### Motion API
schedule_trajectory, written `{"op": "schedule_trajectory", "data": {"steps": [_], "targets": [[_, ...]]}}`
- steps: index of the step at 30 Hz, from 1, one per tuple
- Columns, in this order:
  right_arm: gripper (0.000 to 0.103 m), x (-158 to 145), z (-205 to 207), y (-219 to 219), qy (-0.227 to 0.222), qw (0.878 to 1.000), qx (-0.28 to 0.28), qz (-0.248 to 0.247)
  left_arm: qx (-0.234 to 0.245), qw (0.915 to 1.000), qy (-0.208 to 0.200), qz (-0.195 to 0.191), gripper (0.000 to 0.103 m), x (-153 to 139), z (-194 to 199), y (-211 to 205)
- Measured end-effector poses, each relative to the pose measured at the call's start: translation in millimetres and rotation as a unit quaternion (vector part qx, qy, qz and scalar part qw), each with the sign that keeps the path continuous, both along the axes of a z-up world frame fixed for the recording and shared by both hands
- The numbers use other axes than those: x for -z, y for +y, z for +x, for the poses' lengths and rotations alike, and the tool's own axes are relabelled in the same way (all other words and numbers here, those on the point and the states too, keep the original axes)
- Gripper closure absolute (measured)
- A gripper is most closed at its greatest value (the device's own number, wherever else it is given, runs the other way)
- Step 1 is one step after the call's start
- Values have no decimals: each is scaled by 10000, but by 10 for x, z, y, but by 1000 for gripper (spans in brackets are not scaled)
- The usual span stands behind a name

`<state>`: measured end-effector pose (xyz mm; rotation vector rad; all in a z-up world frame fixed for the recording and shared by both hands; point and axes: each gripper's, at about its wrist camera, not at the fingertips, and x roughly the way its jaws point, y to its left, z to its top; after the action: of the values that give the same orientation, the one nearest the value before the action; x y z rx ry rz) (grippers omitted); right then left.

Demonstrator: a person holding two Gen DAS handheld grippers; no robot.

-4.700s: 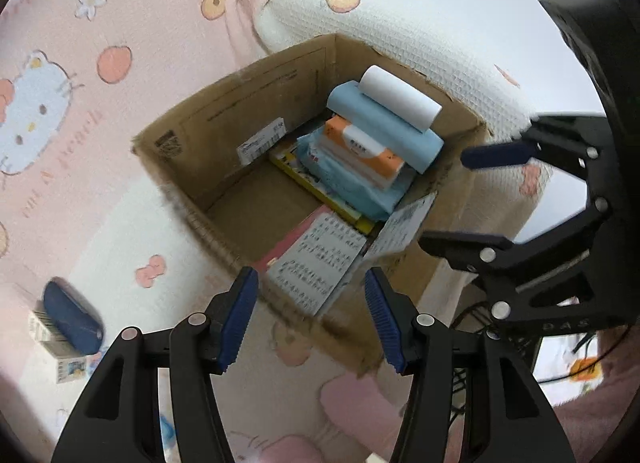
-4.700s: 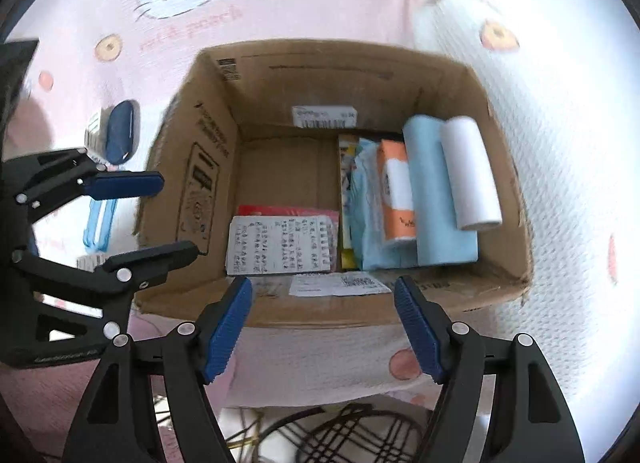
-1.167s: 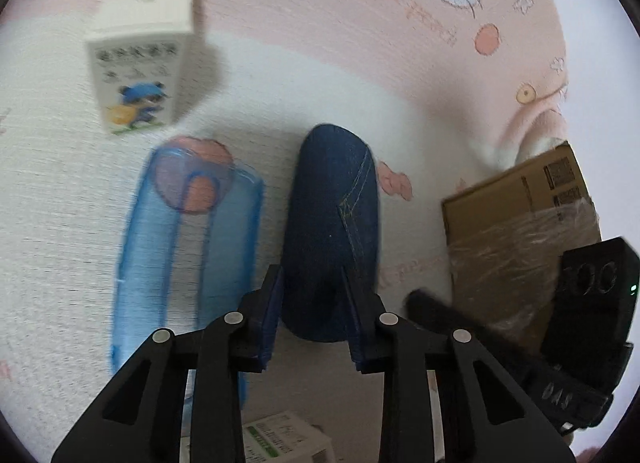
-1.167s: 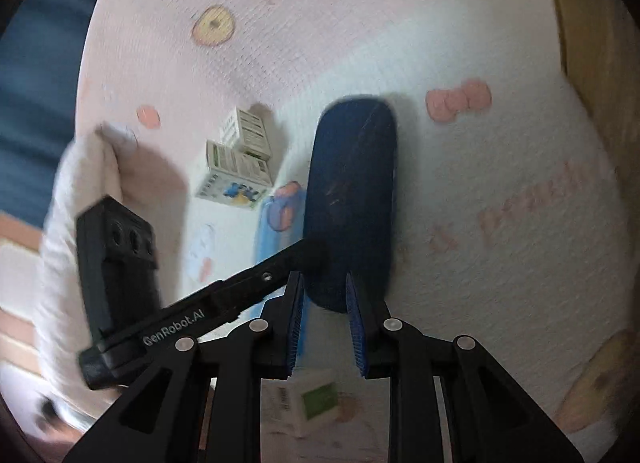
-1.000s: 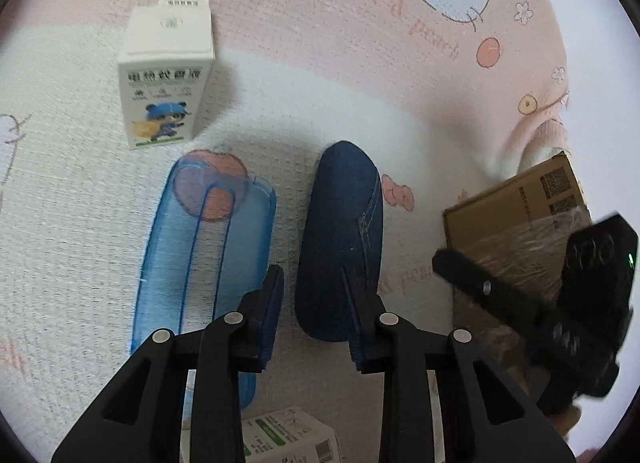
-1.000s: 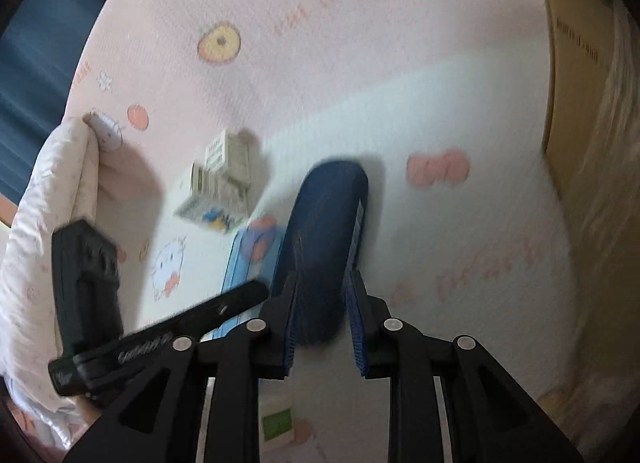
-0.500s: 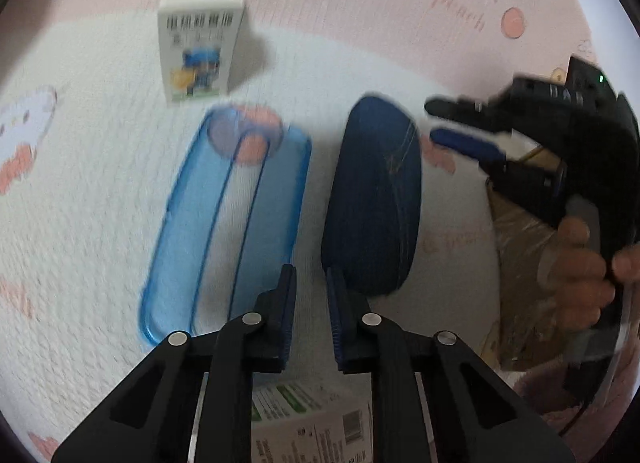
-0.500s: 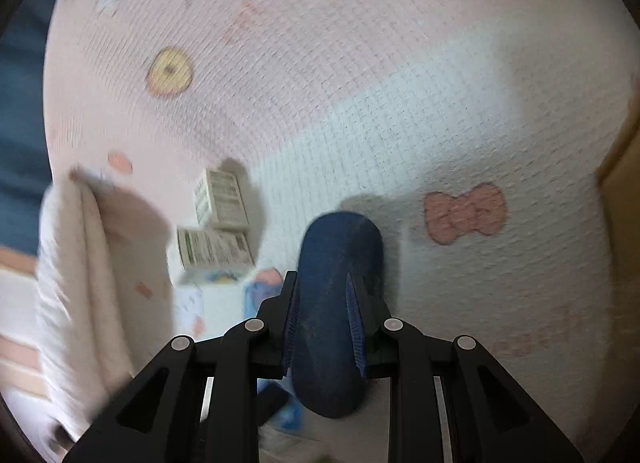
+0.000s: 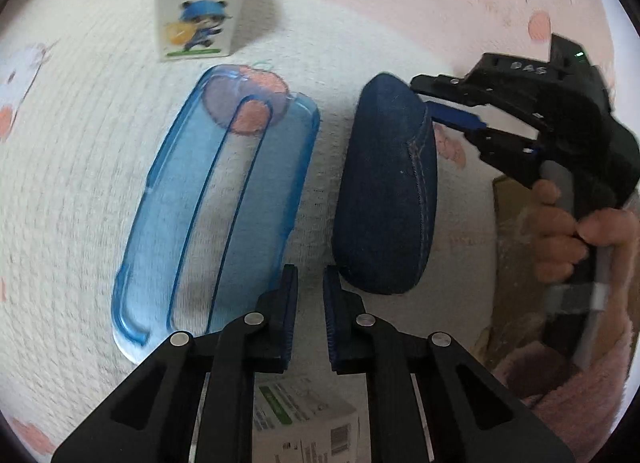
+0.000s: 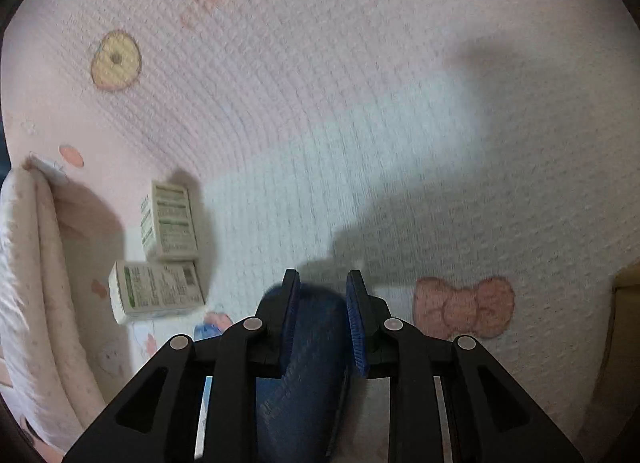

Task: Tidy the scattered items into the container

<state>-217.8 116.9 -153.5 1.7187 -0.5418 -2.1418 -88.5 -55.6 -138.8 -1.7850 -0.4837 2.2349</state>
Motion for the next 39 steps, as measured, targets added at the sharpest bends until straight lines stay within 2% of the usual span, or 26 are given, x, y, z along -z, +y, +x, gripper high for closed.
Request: {"op": "schedule_trajectory", "data": {"steps": [4,7,10,15,17,20,21,25,28,30,35,37,39], "targets": [[83,-65,176,64,-141,9998,-126,103,115,9993,293,-195,91,-118,-90,18],[83,-63,338,109,-390,9991,-137,-125,201,9984,513,-149,91,-239,-212,21],[83,-49,491,93,-503,9985,-193,-114,582,9959,625,-302,91,-306,-358,76],[83,-101,734,93,-374,9989,-297,11,805,9949,522,-303,88,-278,-462,35],[83,-137,821,114,-365,9984,-352,243,1025,9929,425,-419,88,-235,-404,41],[83,-191,923,130,-234,9944,-419,945,1191,9915,253,-452,92,-158,-308,42],[83,-198,933,147,-228,9933,-426,1048,1233,9911,203,-450,92,-130,-262,51],[83,-120,872,198,-399,9947,-309,895,1235,9914,146,-409,96,-90,-146,119],[83,-83,779,203,-330,9945,-265,956,1440,9883,191,-456,100,-104,-113,297],[83,-96,701,260,-376,9956,-124,852,1581,9867,169,-326,100,-98,-130,443],[83,-269,581,351,-128,9985,59,524,1662,9857,235,150,99,-84,-171,722],[83,-331,619,345,-45,9977,22,677,1665,9856,284,71,98,-105,-175,749],[81,-413,723,336,135,9939,4,1093,1659,9851,413,-174,95,-155,-152,712]]}}
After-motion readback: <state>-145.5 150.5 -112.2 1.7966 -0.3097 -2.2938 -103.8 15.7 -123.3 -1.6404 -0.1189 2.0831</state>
